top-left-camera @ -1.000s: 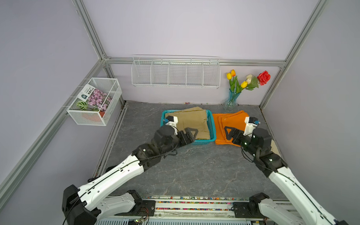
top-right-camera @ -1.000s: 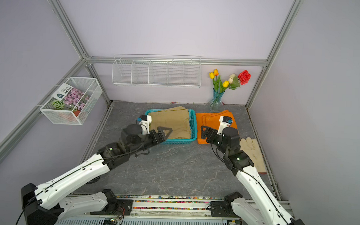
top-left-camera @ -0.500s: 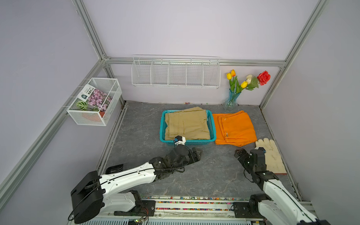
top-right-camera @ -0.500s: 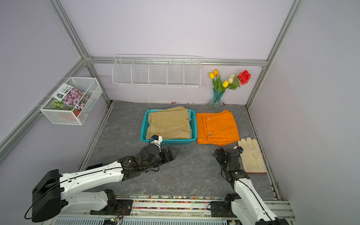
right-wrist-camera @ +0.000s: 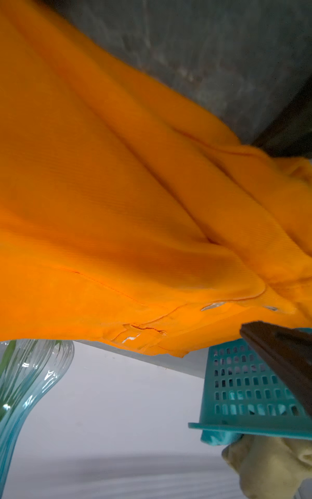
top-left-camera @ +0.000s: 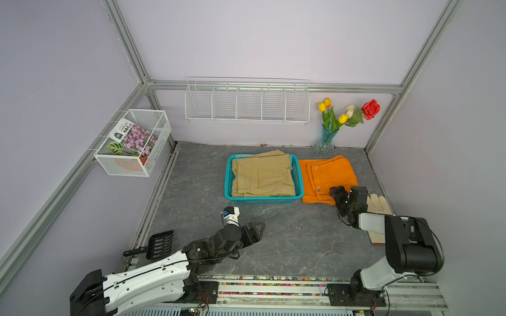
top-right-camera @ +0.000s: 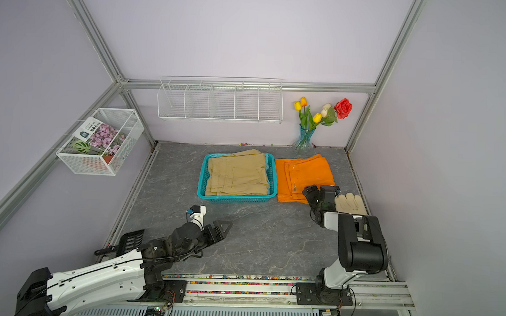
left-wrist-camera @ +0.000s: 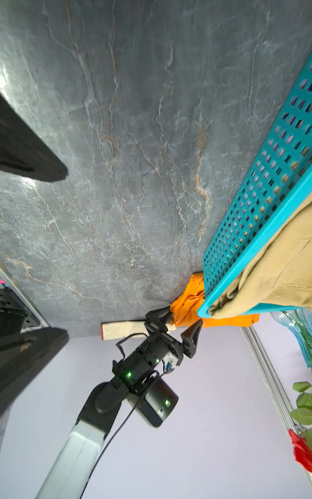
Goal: Put the folded long pants in the basket
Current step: Pick up the long pant at the center of the board.
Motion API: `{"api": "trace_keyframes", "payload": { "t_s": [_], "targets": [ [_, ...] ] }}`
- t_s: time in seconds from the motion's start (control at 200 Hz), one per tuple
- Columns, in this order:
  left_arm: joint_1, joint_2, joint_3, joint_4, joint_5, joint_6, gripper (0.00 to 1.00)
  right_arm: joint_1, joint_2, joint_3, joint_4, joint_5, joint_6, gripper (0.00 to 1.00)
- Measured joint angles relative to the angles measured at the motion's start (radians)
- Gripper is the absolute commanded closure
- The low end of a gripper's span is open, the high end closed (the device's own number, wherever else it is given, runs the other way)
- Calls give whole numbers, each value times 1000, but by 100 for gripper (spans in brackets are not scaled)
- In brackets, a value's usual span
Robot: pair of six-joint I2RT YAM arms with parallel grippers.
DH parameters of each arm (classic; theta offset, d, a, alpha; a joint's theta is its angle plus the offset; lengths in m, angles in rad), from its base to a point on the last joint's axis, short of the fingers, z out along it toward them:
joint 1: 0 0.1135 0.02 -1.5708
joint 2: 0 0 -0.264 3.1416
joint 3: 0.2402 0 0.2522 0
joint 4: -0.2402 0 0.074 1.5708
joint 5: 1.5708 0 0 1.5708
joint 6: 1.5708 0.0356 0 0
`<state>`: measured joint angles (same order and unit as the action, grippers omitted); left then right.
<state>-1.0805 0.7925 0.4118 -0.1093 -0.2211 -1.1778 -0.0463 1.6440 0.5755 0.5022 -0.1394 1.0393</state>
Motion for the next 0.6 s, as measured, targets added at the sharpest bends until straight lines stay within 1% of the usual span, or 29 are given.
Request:
{"api": "trace_keyframes", "payload": {
  "t_s": [0.005, 0.01, 0.02, 0.04, 0.06, 0.07, 0.195, 0.26, 0.33, 0.395, 0.465, 0.54, 0.6],
  "targets": [
    [0, -4, 0, -2, -2, 0, 11, 0, 3, 0, 4, -3, -2, 61],
    [0, -6, 0, -2, -2, 0, 11, 0, 6, -1, 10, -5, -5, 63],
    [0, -10, 0, -4, -4, 0, 11, 0, 14, -2, 23, -9, -3, 73],
    [0, -22, 0, -8, -9, 0, 10, -2, 30, -2, 39, -16, -1, 88],
    [0, -29, 0, -11, -11, 0, 10, -3, 43, -5, 55, -20, -1, 97],
    [0, -35, 0, -14, -13, 0, 10, -5, 49, -7, 61, -24, 0, 100],
    [0, -82, -1, -36, -40, 1, 10, -11, 74, -39, 117, -55, 8, 100],
    [0, -87, -1, -43, -55, 1, 10, -12, 57, -58, 122, -62, 8, 100],
    [0, -87, -1, -53, -70, 1, 10, -12, 6, -88, 93, -63, 6, 100],
    [0, -87, -1, -61, -82, 1, 10, -12, -75, -125, 41, -58, -2, 100],
    [0, -87, 0, -71, -95, 1, 8, -12, -198, -175, -25, -47, -16, 100],
    [0, -87, 0, -77, -97, 5, 8, -11, -372, -233, -121, -33, -34, 100],
    [0, -83, 2, -74, -94, 7, 8, -9, -539, -274, -222, -20, -47, 100]
  ]
}}
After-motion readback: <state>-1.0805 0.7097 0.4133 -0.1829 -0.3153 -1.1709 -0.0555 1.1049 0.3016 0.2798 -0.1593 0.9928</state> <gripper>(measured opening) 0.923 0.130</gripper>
